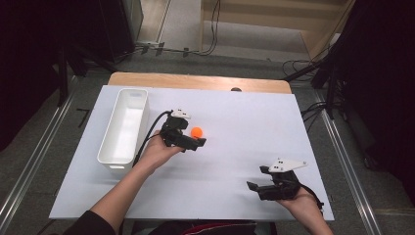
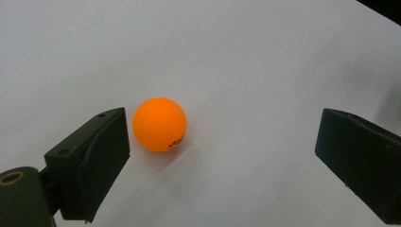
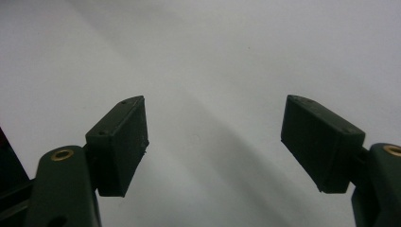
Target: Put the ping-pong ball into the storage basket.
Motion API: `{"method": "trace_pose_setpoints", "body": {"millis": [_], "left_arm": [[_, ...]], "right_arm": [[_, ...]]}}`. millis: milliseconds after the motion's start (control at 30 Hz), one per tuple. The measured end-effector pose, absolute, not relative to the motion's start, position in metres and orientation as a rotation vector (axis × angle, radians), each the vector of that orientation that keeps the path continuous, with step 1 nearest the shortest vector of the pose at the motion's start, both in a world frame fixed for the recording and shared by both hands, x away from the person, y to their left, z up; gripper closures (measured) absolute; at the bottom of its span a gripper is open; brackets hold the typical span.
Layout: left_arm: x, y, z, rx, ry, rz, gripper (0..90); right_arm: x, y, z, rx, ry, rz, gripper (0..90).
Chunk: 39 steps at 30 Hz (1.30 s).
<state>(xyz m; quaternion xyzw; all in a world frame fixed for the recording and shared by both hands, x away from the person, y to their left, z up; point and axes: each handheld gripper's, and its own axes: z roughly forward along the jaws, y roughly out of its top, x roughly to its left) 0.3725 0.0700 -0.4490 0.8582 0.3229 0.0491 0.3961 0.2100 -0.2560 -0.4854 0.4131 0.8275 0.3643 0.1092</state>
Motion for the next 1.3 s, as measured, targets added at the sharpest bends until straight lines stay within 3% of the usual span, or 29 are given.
{"method": "trace_pose_setpoints", "body": {"millis": [1300], "left_arm": [[0.412,0.051,-0.448,2.147,0.864,0.180,5.4]], "right_arm": [[0.208,-0.256,-0.486,1.216,2.436,1.053,22.1]]}}
